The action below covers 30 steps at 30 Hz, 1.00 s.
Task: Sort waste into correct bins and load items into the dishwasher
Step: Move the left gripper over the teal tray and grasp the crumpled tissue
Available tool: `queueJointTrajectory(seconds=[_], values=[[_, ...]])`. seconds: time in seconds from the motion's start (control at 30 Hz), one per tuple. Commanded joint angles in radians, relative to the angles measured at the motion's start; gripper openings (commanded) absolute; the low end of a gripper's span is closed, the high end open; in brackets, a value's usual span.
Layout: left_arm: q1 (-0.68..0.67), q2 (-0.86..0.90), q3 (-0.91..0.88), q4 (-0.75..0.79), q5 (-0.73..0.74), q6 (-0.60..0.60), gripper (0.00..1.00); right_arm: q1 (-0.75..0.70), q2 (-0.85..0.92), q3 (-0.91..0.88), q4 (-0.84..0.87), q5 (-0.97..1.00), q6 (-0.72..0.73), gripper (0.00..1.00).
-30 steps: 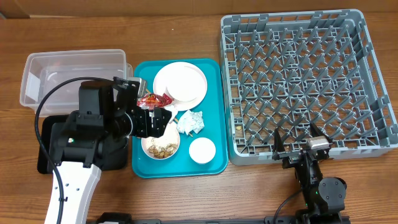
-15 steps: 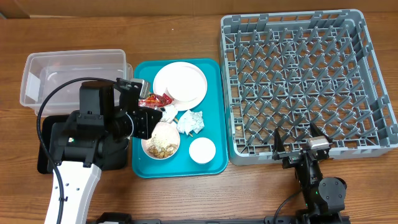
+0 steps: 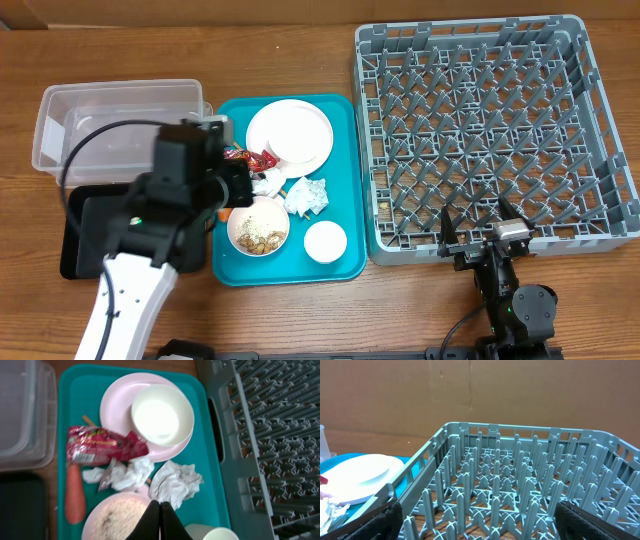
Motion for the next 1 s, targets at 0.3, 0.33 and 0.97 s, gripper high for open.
queueJointTrajectory(seconds=[0.3,0.33,0.97], values=[[-0.206,0.323,0.048,0.205,-0.082,-0.054,0.12,-0.003,-0.01,-0.011,0.006,0.003,-0.003,1.0],[-0.216,0.347,0.05,0.22,-0.082,-0.055,0.16,-0.003,-0.01,-0.011,0.006,0.003,-0.004,1.0],[-0.321,0.562,0.052,0.252,-0.089,-0.055,0.52,-0.003,-0.01,-0.011,0.006,0.003,-0.003,1.0]])
